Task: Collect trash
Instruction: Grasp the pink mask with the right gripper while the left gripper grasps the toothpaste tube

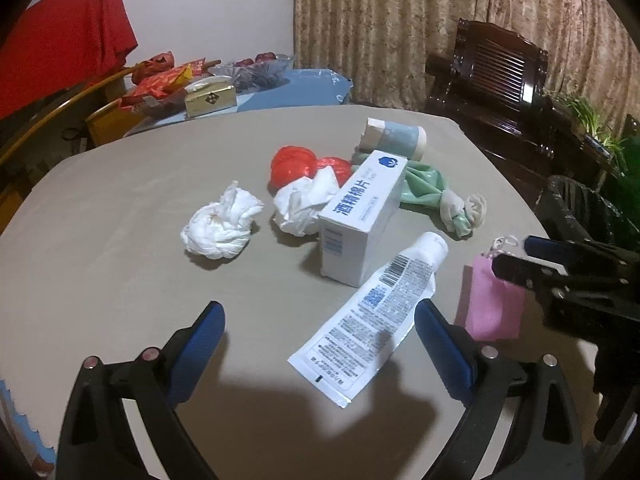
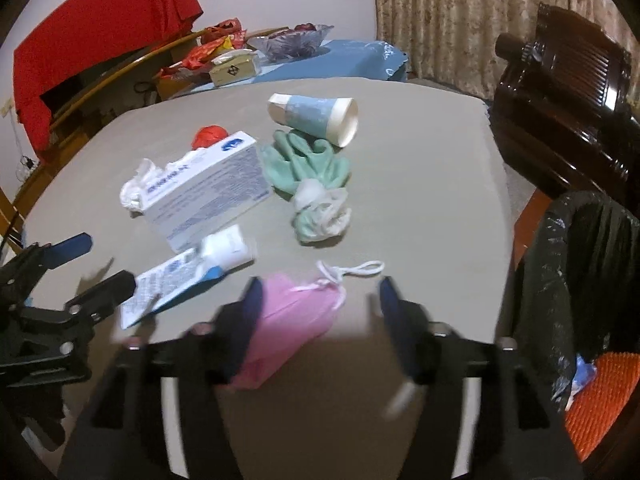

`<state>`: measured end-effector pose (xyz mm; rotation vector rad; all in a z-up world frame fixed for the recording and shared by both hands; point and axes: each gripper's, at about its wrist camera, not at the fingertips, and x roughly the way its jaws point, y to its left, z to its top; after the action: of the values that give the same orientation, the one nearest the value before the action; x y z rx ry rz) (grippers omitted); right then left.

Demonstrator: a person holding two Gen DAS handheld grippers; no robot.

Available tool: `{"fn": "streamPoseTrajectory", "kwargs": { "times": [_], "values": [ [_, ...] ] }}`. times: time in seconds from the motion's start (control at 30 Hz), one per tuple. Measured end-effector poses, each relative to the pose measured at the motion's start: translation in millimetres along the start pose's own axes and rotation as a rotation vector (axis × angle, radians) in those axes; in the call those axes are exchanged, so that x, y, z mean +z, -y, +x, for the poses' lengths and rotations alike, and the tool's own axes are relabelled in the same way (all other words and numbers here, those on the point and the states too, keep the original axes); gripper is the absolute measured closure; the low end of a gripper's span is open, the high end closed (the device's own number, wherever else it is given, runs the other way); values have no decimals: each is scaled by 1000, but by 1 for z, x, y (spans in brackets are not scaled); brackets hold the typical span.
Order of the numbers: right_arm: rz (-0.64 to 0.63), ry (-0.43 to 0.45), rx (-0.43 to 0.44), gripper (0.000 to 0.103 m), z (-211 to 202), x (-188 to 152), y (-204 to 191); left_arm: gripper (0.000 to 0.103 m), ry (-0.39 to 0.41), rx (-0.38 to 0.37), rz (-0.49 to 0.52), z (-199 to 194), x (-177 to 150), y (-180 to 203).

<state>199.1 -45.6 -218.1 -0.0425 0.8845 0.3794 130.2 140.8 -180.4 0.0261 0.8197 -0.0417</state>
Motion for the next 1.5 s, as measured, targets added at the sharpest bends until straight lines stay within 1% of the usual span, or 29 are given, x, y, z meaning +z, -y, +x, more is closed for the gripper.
{"fn": "streamPoseTrajectory", "kwargs": {
  "times": [0.03, 0.1, 0.17, 0.27, 0.3, 0.33, 0.37, 0.4, 0.43, 0.47, 0.5, 0.53, 0.63, 0.7, 0.83, 0.93, 0.97, 1.03, 1.2, 1.27, 1.3, 1.37, 1.43, 1.47, 1.5],
  "values": [
    [-7, 1, 4, 31, -1, -1, -2, 10, 0, 5, -1, -1, 0, -2],
    [-27, -6, 6, 18, 0, -2, -8, 10, 2, 13, -10, -2, 0, -7],
    [-41, -15, 13, 17, 2, -5, -14, 10, 3, 19, -17, -3, 0, -11],
    [-54, -47, -3, 17, 12, -7, -19, 10, 2, 25, -21, -3, -1, -15],
    [-57, -61, -5, 20, 17, -9, -20, 10, 0, 26, -21, -3, -1, -16],
    [-58, -72, -1, 29, 20, -11, -20, 10, 0, 26, -22, -2, -1, -17],
    [-65, -68, -12, 31, 20, -12, -21, 10, -1, 26, -23, -2, -1, -18],
    [-74, -59, -15, 44, 19, -13, -22, 10, -2, 25, -24, -1, -1, -19],
    [-86, -60, -6, 53, 18, -13, -24, 10, -3, 25, -24, -1, -1, -20],
    [-93, -59, -4, 60, 17, -14, -24, 10, -3, 24, -23, -1, -1, -19],
    [-101, -59, -4, 72, 17, -13, -24, 10, -6, 22, -22, 0, -1, -19],
    [-98, -60, 2, 77, 16, -12, -23, 10, -7, 19, -22, 1, -1, -18],
    [-93, -58, 16, 82, 13, -10, -19, 10, -5, 1, -13, 2, 1, -13],
    [-92, -48, 12, 84, 8, -7, -15, 10, -5, -13, 0, 3, 3, -6],
    [-89, -31, 7, 84, 0, 0, -6, 10, -7, -40, 28, 10, 7, 13],
    [-96, -26, 8, 84, -3, 5, -2, 10, -17, -34, 39, 17, 8, 23],
    [-94, -25, 10, 84, -3, 6, 0, 10, -26, -31, 42, 21, 8, 26],
    [-87, -24, 12, 84, -3, 7, 2, 15, -48, -35, 48, 29, 8, 30],
    [-79, -21, 16, 84, -3, 8, 5, 18, -93, -15, 91, 46, 4, 38],
    [-75, -20, 18, 84, -3, 8, 5, 19, -89, -28, 81, 48, 3, 36],
    [-76, -20, 18, 84, -3, 8, 5, 20, -93, -35, 73, 49, 4, 34],
    [-76, -21, 18, 84, -3, 8, 5, 29, -88, -44, 69, 48, 4, 32],
    [-75, -20, 21, 84, -3, 9, 5, 48, -81, -55, 67, 46, 6, 30],
    [-75, -20, 23, 84, -3, 9, 5, 52, -80, -61, 61, 46, 6, 28],
    [-75, -20, 23, 84, -3, 9, 5, 63, -81, -67, 52, 45, 8, 26]
  ]
}}
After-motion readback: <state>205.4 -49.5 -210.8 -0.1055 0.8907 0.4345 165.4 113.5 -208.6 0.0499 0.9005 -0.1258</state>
